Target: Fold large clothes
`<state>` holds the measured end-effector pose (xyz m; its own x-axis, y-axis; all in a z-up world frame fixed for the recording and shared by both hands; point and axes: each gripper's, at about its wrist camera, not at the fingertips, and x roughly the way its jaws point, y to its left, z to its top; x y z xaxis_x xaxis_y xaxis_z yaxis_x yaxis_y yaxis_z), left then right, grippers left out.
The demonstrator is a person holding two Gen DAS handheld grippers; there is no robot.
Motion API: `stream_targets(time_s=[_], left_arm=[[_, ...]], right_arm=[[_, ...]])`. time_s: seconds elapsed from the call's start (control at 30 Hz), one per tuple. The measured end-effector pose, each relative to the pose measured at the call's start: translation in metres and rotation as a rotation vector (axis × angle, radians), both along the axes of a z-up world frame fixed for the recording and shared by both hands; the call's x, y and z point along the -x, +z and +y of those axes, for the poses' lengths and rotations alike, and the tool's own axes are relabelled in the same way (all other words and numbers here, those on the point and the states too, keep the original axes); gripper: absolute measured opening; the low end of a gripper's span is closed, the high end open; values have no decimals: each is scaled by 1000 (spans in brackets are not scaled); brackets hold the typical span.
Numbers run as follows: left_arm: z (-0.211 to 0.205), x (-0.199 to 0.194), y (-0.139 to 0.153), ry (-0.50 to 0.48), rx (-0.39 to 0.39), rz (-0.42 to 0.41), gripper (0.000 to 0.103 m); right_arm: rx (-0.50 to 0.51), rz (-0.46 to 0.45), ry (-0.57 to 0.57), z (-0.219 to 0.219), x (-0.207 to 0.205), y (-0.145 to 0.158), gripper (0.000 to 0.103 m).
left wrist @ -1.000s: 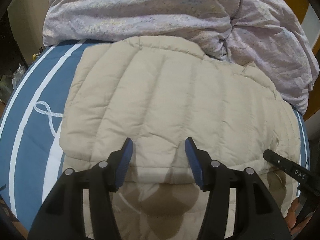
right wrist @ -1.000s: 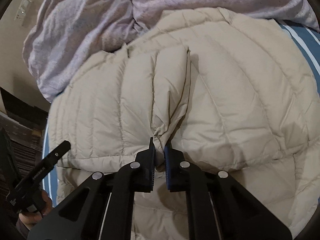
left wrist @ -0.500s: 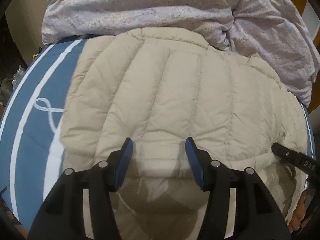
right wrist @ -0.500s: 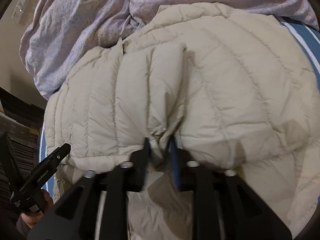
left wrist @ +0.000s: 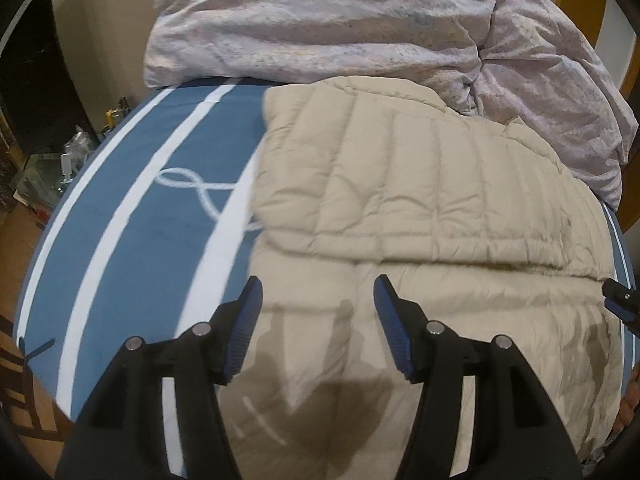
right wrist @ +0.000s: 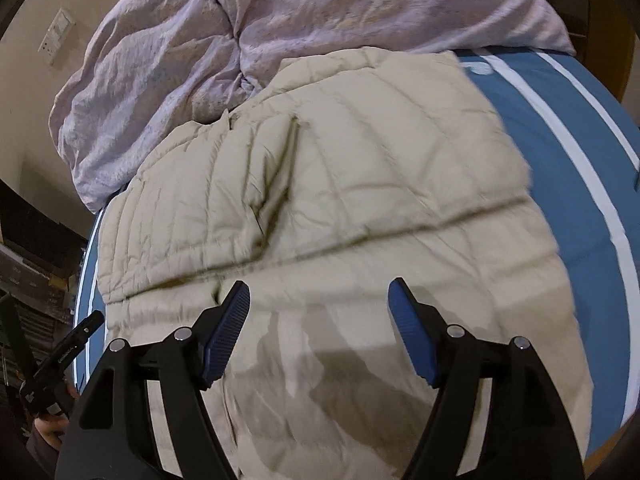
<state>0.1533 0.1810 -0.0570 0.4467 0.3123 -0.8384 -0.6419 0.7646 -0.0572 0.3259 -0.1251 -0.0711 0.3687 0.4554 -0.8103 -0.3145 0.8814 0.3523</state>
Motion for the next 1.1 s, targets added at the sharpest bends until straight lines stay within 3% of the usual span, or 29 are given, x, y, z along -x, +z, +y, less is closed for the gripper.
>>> stream_targets(time_s=[0.57,0.9,1.1], left_arm=[[-23,91,-8,25,-6,5,59],[-27,131,-37,66,82,-7,61],[-29,146,-45,77,129,-33,61]], right_arm=[[55,-17,-181,-118,62,-10,77],[102,-3,-284,-175,84,-23,77],[85,35,-263,-182,93,-36,77]])
